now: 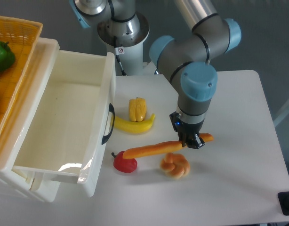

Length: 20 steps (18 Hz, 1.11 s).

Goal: Pick up the long bread
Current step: 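Lift the long bread loaf up off the table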

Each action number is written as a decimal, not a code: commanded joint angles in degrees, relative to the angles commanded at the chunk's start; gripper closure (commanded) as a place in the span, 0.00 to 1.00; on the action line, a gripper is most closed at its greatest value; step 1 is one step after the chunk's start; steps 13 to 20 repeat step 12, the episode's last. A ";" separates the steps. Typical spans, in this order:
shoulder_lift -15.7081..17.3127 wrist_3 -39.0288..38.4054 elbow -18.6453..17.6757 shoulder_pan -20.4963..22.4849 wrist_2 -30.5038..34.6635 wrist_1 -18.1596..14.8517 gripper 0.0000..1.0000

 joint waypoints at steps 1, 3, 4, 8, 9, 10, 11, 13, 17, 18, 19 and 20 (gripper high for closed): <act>0.79 -2.55 0.00 -0.09 -0.09 0.00 1.00; 1.67 -5.98 0.00 0.00 -0.44 -0.52 1.00; 1.76 -6.69 0.00 -0.09 -0.44 -0.96 1.00; 1.76 -6.26 -0.26 -0.09 -0.27 -1.84 1.00; 1.76 -6.26 -0.26 0.09 -0.27 -2.19 1.00; 2.11 -6.26 -0.26 0.18 -0.27 -2.46 1.00; 2.20 -6.26 -0.26 0.09 -0.18 -2.55 1.00; 2.20 -6.26 -0.44 0.00 -0.18 -2.55 1.00; 2.20 -6.26 -0.44 0.00 -0.18 -2.55 1.00; 2.20 -6.26 -0.44 0.00 -0.18 -2.55 1.00; 2.20 -6.26 -0.44 0.00 -0.18 -2.55 1.00; 2.20 -6.26 -0.44 0.00 -0.18 -2.55 1.00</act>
